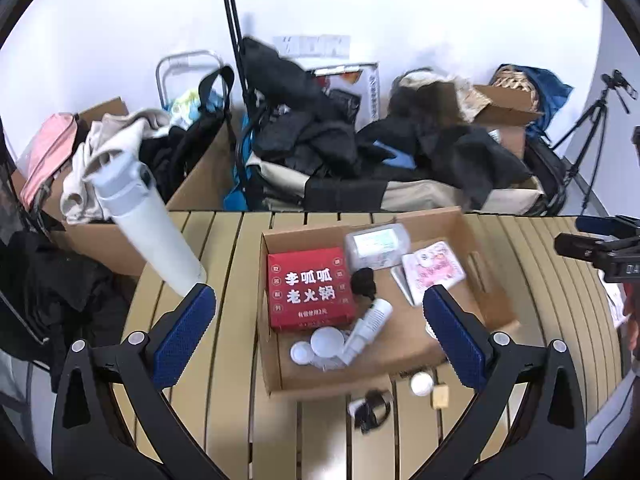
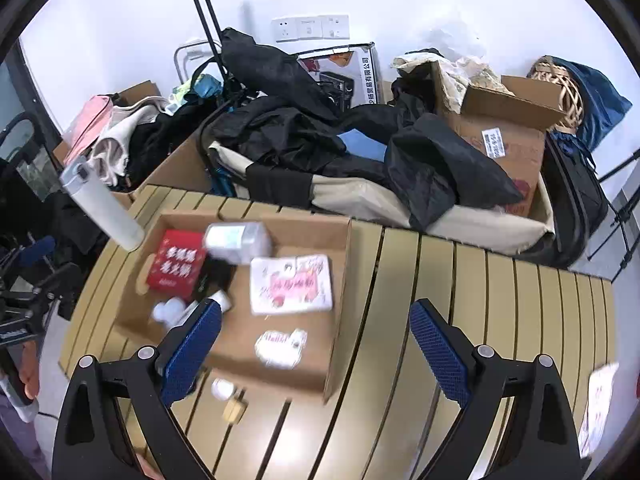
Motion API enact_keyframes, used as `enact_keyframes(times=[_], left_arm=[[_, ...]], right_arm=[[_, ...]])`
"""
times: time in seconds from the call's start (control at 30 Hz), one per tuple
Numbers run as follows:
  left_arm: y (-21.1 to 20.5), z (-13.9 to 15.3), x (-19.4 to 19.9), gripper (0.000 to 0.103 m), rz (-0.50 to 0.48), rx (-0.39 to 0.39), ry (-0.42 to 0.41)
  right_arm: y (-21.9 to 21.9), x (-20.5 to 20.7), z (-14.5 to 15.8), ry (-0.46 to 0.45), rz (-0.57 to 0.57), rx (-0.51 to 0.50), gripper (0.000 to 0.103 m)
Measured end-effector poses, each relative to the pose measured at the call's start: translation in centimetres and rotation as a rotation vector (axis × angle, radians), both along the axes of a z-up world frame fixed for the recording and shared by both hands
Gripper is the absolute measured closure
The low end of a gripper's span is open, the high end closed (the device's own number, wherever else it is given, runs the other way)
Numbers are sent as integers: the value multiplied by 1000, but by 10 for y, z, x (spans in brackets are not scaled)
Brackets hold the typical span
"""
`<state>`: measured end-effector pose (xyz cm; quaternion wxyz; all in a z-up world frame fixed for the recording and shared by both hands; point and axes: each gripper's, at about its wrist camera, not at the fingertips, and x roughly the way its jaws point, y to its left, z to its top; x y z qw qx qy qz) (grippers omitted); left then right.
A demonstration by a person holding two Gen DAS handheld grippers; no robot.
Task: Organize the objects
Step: 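Move both grippers back toward the remaining items on the table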
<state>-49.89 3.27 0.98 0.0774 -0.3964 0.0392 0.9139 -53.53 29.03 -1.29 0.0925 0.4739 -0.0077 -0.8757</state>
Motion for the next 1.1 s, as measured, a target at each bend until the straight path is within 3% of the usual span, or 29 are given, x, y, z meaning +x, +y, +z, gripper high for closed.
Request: enact_keyframes(times=[0.23, 0.4, 0.57, 0.7, 0.9, 1.1], left_arm=[[7, 44, 69, 0, -40, -41, 110], [12, 49, 121, 0, -54, -47, 147], [15, 41, 198, 0, -34, -88, 212], [9, 31, 267, 0, -42, -38, 247], [-12, 14, 348, 0, 26, -24, 221], [-31, -7, 396, 0, 152, -32, 175]], right_arm=[[-12, 64, 31, 49, 26, -1, 6], [-19, 113, 37, 89, 29, -12, 6], [-28, 188, 36, 156, 64, -47, 6], [-35, 264, 28, 212, 111, -34, 6], [-35, 342, 7, 212, 137, 25, 6], [-33, 399, -17, 192, 126, -46, 6]])
